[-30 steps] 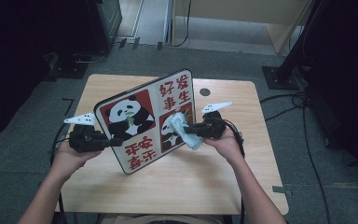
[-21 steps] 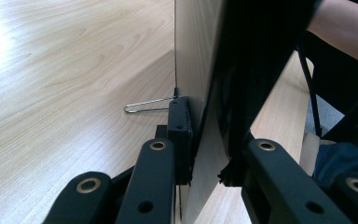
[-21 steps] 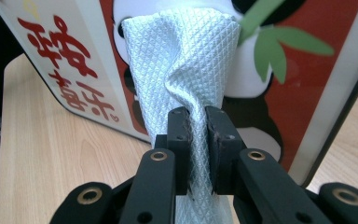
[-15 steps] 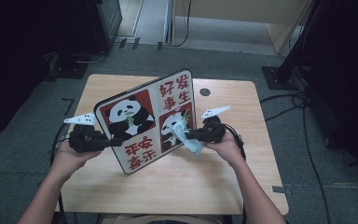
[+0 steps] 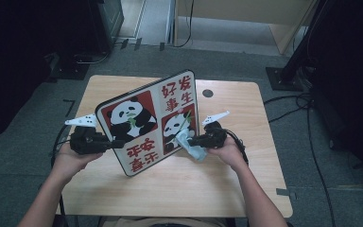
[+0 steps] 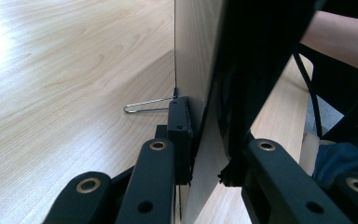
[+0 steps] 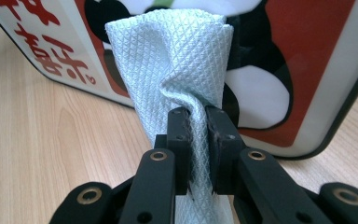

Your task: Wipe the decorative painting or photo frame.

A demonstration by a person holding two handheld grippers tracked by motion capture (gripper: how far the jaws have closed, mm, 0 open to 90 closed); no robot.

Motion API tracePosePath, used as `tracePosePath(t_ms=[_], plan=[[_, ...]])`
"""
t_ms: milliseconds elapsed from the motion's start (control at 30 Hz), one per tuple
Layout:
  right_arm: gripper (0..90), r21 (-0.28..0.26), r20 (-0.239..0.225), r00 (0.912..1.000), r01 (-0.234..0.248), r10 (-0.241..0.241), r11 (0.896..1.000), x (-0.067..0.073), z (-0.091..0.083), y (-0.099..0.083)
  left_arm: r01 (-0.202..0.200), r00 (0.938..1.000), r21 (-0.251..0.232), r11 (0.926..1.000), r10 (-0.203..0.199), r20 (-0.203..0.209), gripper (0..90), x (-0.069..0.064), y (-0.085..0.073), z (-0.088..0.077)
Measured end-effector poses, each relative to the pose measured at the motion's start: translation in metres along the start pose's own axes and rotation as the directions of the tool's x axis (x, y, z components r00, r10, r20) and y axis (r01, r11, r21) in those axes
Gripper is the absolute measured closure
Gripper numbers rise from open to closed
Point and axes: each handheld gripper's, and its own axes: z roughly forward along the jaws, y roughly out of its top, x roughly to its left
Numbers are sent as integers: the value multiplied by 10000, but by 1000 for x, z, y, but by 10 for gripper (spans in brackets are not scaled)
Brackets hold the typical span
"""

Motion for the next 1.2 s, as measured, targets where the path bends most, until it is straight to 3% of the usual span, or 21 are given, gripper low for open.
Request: tracePosePath(t_ms=[233, 533, 833, 933, 1200], plan=[[818, 200, -87, 10000, 3, -1, 9998, -1, -3, -1, -7, 10000, 4, 10000, 7, -16, 785, 0, 0, 0], [820, -291, -323, 9987, 372, -381, 9989, 11, -23, 7, 61, 10000, -11, 10000, -61, -16, 785, 1, 0, 0], [820, -993, -398, 9946, 920, -963, 9908, 31, -46, 38, 78, 10000, 21, 10000, -78, -32, 786, 1, 1, 1], [819, -1291, -464, 9947, 856, -922, 9879, 38, -54, 50, 79, 10000, 39, 10000, -79, -26, 786, 1, 1, 1], [820, -1261, -369, 9874, 1484, -1542, 9809, 57, -70, 94, 115, 9999, 26, 9999, -115, -12, 786, 0, 1, 1]])
